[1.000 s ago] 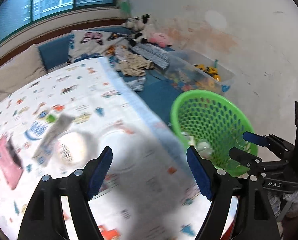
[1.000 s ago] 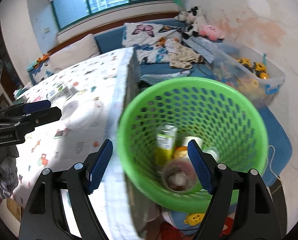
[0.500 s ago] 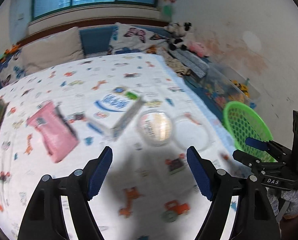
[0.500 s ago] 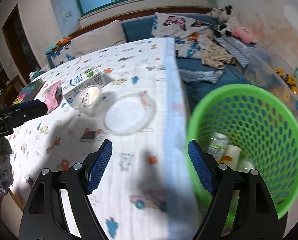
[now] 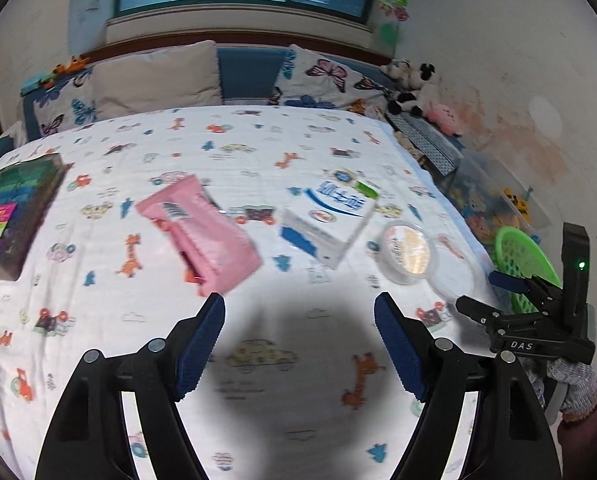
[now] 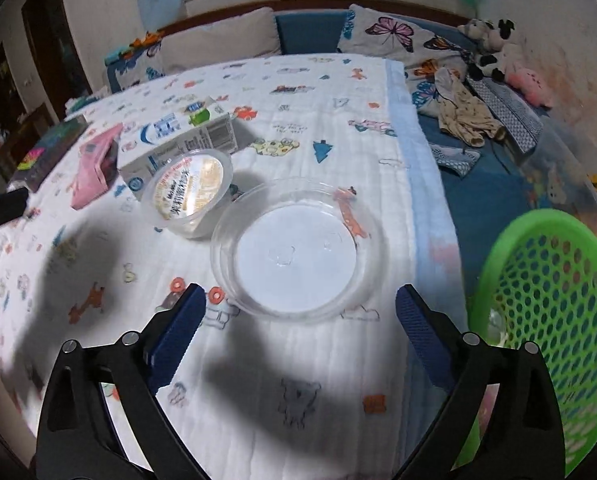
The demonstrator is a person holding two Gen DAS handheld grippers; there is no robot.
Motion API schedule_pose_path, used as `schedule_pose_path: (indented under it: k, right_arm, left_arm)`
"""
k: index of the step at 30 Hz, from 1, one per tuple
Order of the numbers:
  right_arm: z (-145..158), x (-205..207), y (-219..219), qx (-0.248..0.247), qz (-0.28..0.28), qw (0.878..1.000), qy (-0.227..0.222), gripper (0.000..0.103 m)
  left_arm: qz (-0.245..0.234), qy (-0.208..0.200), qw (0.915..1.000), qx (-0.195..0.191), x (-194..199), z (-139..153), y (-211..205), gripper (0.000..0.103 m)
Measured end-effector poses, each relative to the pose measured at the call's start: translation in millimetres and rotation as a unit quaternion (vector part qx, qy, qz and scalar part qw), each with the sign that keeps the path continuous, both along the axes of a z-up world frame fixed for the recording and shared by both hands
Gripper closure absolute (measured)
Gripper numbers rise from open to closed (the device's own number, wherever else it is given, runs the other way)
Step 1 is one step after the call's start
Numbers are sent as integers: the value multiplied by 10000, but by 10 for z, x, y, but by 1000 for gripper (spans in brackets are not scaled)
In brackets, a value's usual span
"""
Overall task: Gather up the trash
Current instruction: 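Move both tools back over the bed toward the clear lid and pink packet, then grasp the clear round lid with the right tool while the left tool grasps the pink packet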
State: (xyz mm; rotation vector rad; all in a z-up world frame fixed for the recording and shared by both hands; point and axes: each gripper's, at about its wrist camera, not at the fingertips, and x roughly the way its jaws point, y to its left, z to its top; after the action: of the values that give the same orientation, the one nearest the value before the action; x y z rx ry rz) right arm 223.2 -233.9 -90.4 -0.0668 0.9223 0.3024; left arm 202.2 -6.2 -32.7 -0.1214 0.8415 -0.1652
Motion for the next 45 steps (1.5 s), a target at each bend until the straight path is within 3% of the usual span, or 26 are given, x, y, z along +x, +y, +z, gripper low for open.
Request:
schedule_pose_path:
  k: [8, 16, 19, 24, 33, 40, 45]
  right_arm:
    - [-93, 152, 81, -196, 64, 9998, 30, 5]
    - [-121, 223, 78, -211, -12, 9998, 44, 5]
    - [-110, 220, 66, -192, -61, 9998, 20, 11]
    - [-83, 198, 57, -161, -87, 9998, 3, 13]
    - [23, 108, -28, -50, -124, 9999, -87, 13]
    - [87, 2, -60, -8, -154, 9998, -147, 13]
    - [110, -65, -81, -13, -186, 9997, -166, 13]
  left_arm:
    - [478, 84, 9988, 8, 125, -26, 379, 24]
    - [1008, 449, 9938, -147, 485, -158, 685, 20]
    - [1150, 575, 9915, -219, 671, -204, 731, 19]
    - [1440, 846, 9847, -496, 971, -313, 810, 16]
    - [1874, 1220, 9728, -598, 1275, -545, 875, 15]
    - [1914, 1220, 9733, -327, 1394, -569, 808, 15]
    - [1816, 1164, 9765, -37, 1448, -562, 697, 30]
